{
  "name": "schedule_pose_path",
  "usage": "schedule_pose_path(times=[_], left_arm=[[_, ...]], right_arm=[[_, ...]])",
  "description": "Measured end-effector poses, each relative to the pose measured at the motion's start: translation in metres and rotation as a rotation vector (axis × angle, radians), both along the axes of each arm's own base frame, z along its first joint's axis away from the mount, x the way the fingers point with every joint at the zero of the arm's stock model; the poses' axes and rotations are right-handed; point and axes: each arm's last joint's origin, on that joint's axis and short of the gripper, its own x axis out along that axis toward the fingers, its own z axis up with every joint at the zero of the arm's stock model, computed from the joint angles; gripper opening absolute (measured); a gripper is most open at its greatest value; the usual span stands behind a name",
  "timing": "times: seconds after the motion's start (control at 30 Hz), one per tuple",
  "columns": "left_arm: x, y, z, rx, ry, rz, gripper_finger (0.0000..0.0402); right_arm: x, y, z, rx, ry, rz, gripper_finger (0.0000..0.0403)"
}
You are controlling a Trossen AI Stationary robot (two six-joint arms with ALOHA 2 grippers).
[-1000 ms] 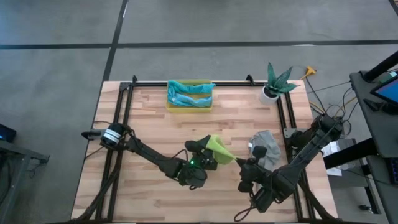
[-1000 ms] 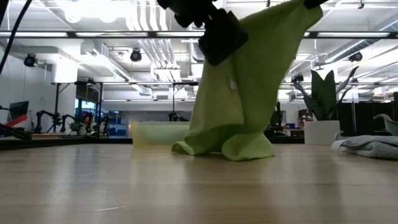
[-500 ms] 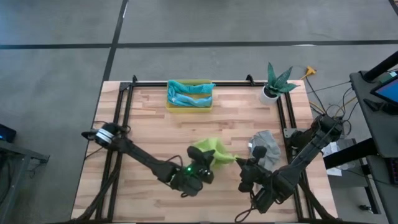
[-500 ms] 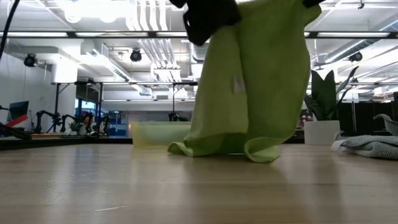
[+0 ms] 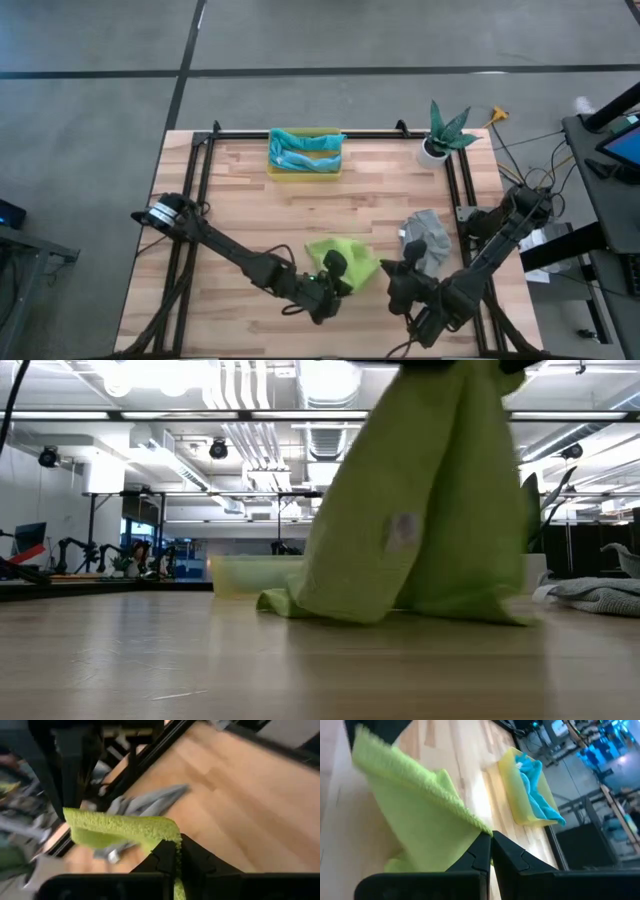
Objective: Roll microfiber towels into tight, uniform cylinder then place into a basket
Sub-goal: Roll the green towel
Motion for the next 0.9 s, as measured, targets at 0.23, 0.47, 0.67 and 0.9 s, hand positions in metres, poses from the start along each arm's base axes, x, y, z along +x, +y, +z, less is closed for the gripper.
schedule_pose_path(times=[0.23, 0.47, 0.67, 0.9], left_arm=[[-0.006, 0.000, 0.005, -0.083, 0.031, -0.136, 0.0001], [-0.007, 0.007, -0.001, 0.002, -0.007, 0.006, 0.0000], [-0.010, 0.043, -0.023, 0.121, 0.064, 0.389, 0.0000], [-0.006, 0.056, -0.028, 0.056, 0.052, 0.456, 0.0000]], right_arm=[[0.001, 0.000, -0.007, -0.024, 0.014, 0.027, 0.0009], [0.005, 0.005, -0.007, -0.004, 0.027, 0.075, 0.0009], [0.006, 0.003, -0.009, 0.013, 0.040, 0.067, 0.0009], [0.013, -0.006, -0.011, 0.043, 0.039, 0.007, 0.0009]])
